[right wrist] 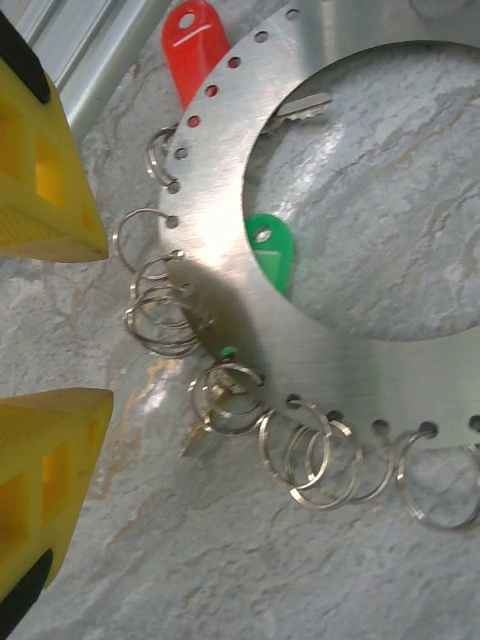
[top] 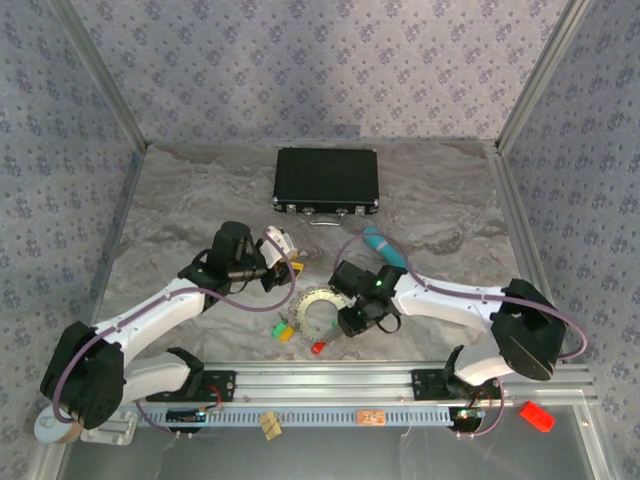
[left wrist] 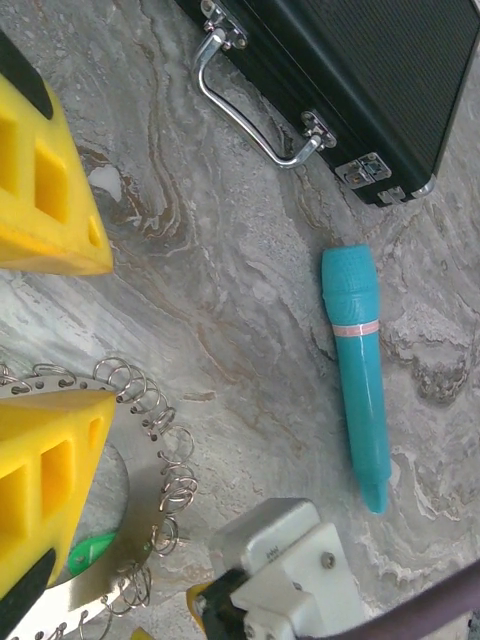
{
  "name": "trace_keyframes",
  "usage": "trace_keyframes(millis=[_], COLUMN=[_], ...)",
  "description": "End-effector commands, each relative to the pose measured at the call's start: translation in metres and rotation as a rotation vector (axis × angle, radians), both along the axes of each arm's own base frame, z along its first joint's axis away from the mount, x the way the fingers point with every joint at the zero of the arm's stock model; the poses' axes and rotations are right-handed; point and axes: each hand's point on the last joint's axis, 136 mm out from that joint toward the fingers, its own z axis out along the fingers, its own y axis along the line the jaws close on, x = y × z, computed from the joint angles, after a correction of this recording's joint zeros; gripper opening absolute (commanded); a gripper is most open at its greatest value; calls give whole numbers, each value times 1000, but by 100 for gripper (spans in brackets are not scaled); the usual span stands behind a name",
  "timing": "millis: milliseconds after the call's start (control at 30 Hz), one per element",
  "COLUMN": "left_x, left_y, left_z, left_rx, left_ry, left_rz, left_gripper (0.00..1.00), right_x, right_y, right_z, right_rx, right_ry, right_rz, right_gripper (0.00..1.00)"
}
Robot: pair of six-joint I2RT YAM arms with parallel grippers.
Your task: Put the keys on the keyring
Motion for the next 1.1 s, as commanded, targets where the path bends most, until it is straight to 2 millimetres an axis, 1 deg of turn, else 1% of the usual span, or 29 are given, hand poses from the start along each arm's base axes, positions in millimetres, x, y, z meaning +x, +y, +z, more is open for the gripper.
trace_keyframes(millis=[0, 233, 433, 633, 767, 867, 967, 1067], left_x=[3, 2, 2, 1, 1, 1, 0, -8], left_y=[0, 0, 1, 1, 2, 2, 4, 4], left_z=[7, 6, 5, 7, 8, 11, 18, 25], left_rx=[-23, -19, -15, -13, -11, -13, -26, -45], left_ry=[-25, -27, -29, -35, -41, -53, -62, -46], left_rz=[8, 5, 3, 2, 3, 6, 12, -4], left_gripper=[35, 35, 34, 34, 34, 33, 34, 34], right_x=[3, 7, 11, 11, 13, 16, 23, 30], right_y=[11, 11, 12, 9, 6, 6, 14, 30], right_z=[-2, -11, -15, -20, -17, -7, 16, 46], right_rx=[-2, -34, -56, -89, -102, -87, -26, 83], right_ry=[-6, -2, -3, 2, -10, -39, -113, -212], right_rz=[44, 55, 62, 69, 73, 86, 135, 235], right_gripper=[39, 37, 33, 23, 10, 0, 0, 0])
